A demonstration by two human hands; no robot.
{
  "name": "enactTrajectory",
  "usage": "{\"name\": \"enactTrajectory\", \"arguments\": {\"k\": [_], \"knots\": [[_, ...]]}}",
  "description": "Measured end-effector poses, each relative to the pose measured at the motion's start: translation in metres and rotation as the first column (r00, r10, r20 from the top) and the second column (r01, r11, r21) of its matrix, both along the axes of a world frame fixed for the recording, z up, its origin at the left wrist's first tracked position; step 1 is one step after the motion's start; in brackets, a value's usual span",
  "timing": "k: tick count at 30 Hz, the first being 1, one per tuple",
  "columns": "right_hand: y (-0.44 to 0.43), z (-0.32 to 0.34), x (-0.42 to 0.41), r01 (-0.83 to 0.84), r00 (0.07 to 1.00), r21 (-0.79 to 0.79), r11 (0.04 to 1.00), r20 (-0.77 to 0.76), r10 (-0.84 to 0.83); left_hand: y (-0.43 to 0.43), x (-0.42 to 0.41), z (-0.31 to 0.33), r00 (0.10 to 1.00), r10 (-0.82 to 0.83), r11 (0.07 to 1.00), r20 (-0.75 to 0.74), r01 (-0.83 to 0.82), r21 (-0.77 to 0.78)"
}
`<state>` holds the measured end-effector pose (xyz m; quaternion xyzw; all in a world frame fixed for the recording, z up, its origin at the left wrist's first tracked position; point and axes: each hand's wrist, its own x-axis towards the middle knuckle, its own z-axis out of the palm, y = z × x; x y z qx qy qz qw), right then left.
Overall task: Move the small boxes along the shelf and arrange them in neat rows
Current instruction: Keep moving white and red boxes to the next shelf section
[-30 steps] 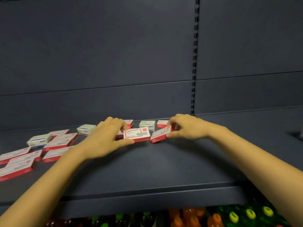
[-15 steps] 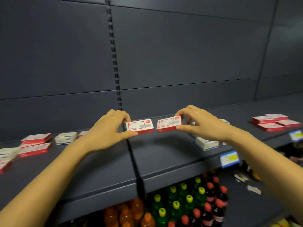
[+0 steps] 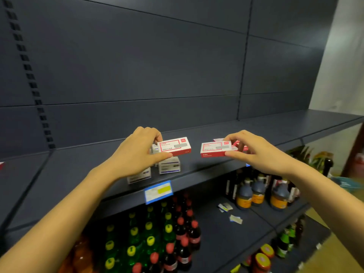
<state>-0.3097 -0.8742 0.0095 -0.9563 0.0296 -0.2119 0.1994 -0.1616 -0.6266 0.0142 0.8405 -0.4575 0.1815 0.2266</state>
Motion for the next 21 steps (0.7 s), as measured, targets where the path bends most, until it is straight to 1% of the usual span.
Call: {"name": "enactTrajectory", "arguments": {"k": [5, 10, 14, 17, 21], "knots": [[-0.066, -0.007, -0.03, 0.117, 0.993, -0.01, 0.993, -0.017, -0.117, -0.078, -0.007, -0.001, 0.999, -0.039, 0.998, 0.02, 0.038, 0.043], [-0.114, -0.012, -0.035, 0.165, 0.986, 0.006, 0.986, -0.017, -0.165, -0.139, 0.001, -0.008, 0.999, -0.039, 0.991, 0.001, 0.039, 0.128], [-0.145, -0.019, -0.024, 0.155, 0.988, 0.012, 0.988, -0.014, -0.155, -0.175, 0.013, -0.019, 0.999, -0.035, 0.983, -0.005, 0.035, 0.182], [-0.167, -0.019, -0.009, 0.123, 0.992, 0.031, 0.992, -0.039, -0.122, -0.194, 0.024, -0.027, 1.0, -0.012, 0.976, -0.019, 0.015, 0.217], [-0.192, -0.02, 0.016, 0.066, 0.996, 0.082, 0.994, -0.071, -0.06, -0.212, 0.038, -0.034, 0.999, 0.008, 0.976, -0.049, 0.003, 0.219]]}}
